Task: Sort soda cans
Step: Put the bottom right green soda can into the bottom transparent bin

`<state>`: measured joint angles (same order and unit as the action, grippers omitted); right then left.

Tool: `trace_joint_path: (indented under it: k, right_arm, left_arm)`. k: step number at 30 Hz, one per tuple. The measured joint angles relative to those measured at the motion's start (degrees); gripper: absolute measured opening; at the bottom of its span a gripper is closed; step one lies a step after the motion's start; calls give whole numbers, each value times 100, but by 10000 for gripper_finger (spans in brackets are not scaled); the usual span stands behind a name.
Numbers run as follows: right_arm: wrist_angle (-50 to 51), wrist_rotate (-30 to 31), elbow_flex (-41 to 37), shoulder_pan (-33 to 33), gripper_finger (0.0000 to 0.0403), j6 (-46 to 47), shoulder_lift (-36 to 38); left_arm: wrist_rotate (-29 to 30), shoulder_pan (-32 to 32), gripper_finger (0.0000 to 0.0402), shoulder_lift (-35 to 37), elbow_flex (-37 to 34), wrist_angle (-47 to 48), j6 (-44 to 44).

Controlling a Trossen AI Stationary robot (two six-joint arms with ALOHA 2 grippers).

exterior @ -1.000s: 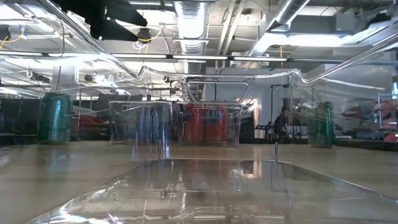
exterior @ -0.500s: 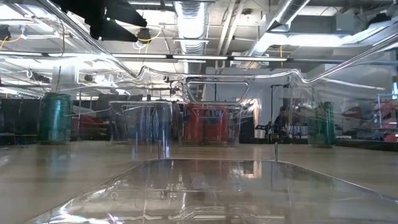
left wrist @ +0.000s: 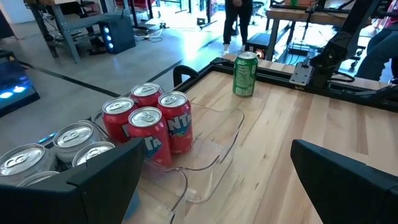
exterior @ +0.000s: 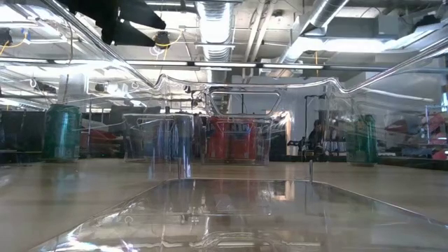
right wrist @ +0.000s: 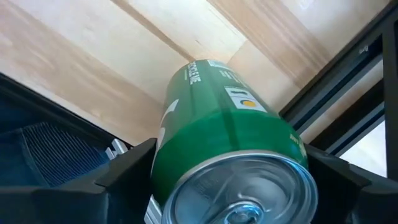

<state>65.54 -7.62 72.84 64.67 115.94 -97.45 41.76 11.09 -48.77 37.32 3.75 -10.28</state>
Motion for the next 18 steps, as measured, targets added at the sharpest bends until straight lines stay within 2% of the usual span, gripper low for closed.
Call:
trace_joint_path:
  k: [6,12,18]
  right_arm:
    - [4,-74,0,-220,314,-397,2]
    - [69,-186,4,-704,315,-1267,2]
    - [522,-112,356,-1279,315,-2384,-4]
  left_arm:
    - [0,0,398,0,0,-18,-33]
    - [1,0,398,1,0,43,-45]
    - [0,2,398,0,0,592,-435]
